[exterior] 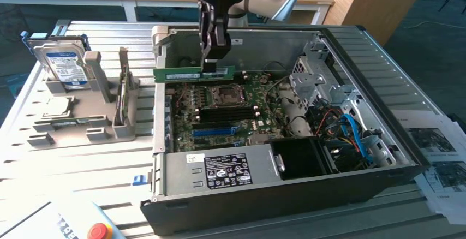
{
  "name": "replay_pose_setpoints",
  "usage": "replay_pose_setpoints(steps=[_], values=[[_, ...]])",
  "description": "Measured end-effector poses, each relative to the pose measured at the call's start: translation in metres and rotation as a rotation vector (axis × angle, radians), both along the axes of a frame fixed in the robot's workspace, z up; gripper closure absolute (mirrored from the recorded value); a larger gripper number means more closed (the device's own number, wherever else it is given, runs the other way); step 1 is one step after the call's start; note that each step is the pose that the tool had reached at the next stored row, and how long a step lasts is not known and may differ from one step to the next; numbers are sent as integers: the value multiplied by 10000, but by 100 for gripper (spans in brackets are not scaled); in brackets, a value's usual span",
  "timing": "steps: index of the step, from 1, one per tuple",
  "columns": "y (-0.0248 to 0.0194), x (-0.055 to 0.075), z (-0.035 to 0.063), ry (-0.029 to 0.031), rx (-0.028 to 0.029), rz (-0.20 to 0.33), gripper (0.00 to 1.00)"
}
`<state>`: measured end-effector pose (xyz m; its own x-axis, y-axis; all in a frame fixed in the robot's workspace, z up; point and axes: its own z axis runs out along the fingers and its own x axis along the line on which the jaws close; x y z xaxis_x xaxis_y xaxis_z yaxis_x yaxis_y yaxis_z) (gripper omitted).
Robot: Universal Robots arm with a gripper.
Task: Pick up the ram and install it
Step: 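Pick up the ram and move it above insertion slot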
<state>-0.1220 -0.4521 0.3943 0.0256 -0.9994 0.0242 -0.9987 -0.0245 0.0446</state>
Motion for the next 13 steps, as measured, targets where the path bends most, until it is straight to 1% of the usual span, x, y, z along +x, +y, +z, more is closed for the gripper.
replay_pose_setpoints(steps=[13], values=[[-35, 159, 0, 8, 0, 0, 88]])
